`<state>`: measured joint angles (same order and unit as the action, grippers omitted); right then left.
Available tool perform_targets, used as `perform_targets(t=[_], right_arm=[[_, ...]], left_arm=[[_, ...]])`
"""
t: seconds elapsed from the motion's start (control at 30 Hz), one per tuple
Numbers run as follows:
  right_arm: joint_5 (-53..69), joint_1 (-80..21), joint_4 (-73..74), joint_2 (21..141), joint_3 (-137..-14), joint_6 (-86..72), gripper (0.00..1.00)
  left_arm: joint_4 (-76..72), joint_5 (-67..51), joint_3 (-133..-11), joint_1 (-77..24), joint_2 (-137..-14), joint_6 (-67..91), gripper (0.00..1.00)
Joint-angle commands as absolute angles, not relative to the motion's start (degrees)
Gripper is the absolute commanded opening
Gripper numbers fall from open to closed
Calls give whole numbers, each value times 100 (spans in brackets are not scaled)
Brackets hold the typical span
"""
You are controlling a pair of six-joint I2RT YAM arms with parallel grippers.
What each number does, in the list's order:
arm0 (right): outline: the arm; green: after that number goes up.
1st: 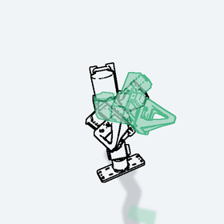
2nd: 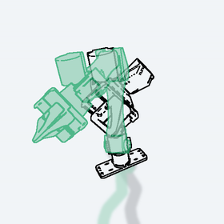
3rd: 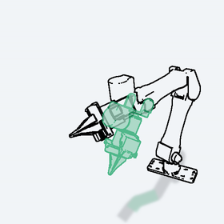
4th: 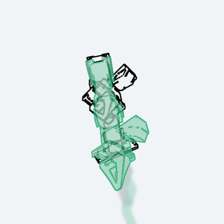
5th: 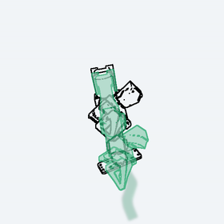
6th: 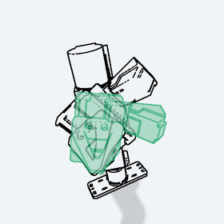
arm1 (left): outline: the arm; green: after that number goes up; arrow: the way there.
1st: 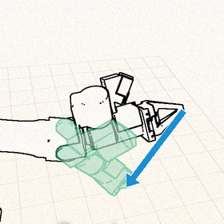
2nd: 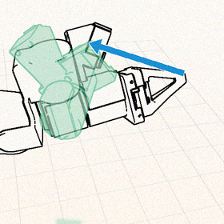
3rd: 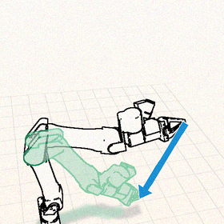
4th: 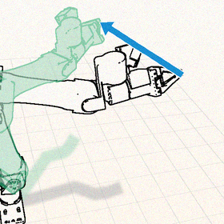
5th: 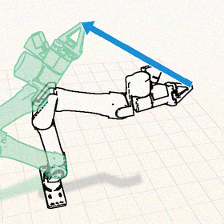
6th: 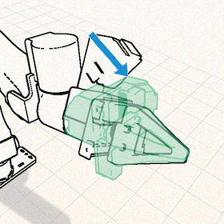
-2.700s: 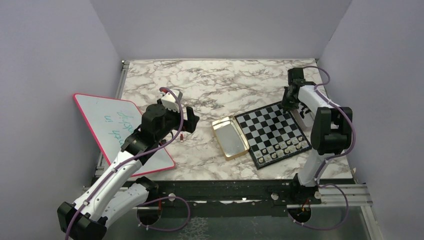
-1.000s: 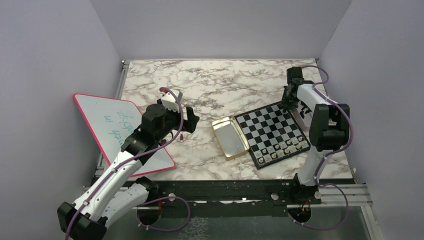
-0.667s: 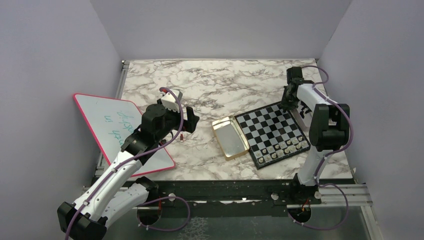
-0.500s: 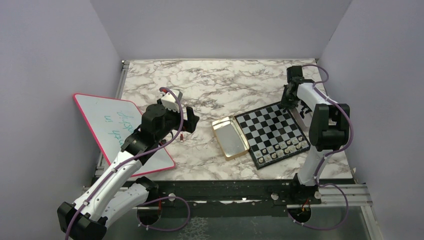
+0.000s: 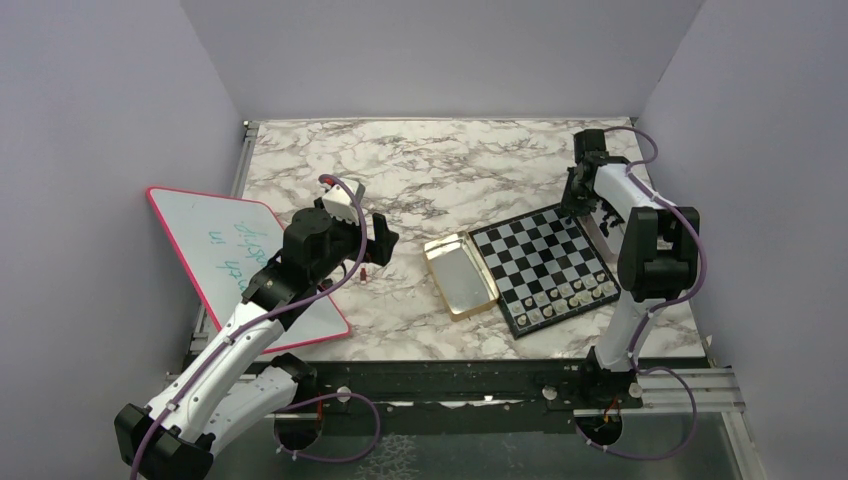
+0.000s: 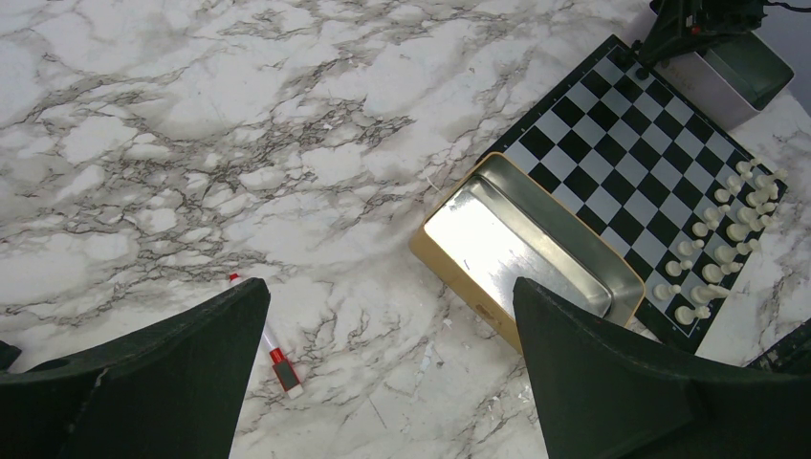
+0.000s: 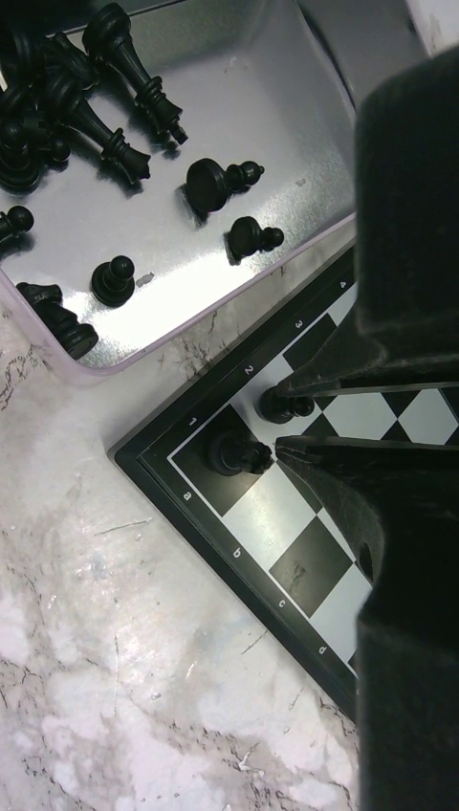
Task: Set up the chess pieces on the board
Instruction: Place the chess piece on the chessboard.
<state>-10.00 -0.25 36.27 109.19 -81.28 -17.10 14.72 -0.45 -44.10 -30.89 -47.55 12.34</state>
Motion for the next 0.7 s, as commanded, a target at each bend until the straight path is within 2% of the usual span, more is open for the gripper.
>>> perform_targets(t=[0.0, 0.67], right_arm=[[-892, 0, 3749, 10987, -8250, -1716, 27], [-1015, 0, 3708, 11168, -8549, -1433, 36]], left_arm=[[1415, 64, -4378, -3129, -4666, 1160, 99], [1408, 26, -4386, -3129, -4678, 1162, 99]])
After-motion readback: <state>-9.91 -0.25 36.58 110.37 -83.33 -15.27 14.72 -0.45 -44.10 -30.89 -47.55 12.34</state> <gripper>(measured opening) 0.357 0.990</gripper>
